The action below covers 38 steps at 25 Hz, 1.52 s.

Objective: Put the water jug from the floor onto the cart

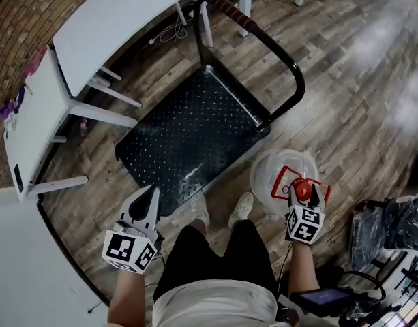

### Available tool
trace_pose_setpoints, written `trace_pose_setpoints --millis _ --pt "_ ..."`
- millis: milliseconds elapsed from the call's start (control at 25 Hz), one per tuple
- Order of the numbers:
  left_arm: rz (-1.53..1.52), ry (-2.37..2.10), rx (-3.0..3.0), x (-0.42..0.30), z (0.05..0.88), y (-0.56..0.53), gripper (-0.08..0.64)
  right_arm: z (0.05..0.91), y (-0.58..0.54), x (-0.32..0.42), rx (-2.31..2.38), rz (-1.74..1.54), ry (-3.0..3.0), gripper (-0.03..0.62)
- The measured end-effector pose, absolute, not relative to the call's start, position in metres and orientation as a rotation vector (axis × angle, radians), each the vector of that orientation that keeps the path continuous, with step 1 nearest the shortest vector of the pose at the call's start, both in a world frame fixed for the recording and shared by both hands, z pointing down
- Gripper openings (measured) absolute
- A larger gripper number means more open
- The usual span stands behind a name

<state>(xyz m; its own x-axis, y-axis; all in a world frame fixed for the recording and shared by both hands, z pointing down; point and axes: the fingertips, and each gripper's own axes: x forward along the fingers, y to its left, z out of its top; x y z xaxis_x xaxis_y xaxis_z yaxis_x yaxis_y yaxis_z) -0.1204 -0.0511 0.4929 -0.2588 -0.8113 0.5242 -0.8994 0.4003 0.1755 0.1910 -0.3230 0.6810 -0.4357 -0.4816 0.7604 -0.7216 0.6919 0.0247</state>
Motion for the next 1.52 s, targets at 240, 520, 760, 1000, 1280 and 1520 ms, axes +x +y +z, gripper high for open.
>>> trace_pose_setpoints --millis 240,520,760,1000,1280,1520 --pt "0.128 -2.214 1.54 -0.118 0.432 -0.07 0.0 0.589 -0.324 0.193 0.853 0.288 -2.183 0.313" --pt "0.053 -2.333 1.56 -0.102 0.391 -0.077 0.0 0.504 -0.332 0.186 0.718 0.188 -2.278 0.313" --pt "0.02 -2.422 1.457 -0.102 0.381 -0.053 0.0 0.478 -0.311 0.145 0.411 0.03 -2.325 0.313" --pt "-0.034 -2.475 1.298 -0.117 0.386 -0.003 0.0 0.475 -0.288 0.087 0.233 0.023 -2.345 0.313" --pt "-0.077 -2.528 1.215 -0.161 0.389 0.036 0.0 0.474 -0.243 0.018 0.096 0.051 -2.364 0.313" --pt "-0.11 -2.54 1.175 -0.21 0.396 0.065 0.0 0.469 -0.203 -0.058 -0.012 -0.005 -2.364 0.313"
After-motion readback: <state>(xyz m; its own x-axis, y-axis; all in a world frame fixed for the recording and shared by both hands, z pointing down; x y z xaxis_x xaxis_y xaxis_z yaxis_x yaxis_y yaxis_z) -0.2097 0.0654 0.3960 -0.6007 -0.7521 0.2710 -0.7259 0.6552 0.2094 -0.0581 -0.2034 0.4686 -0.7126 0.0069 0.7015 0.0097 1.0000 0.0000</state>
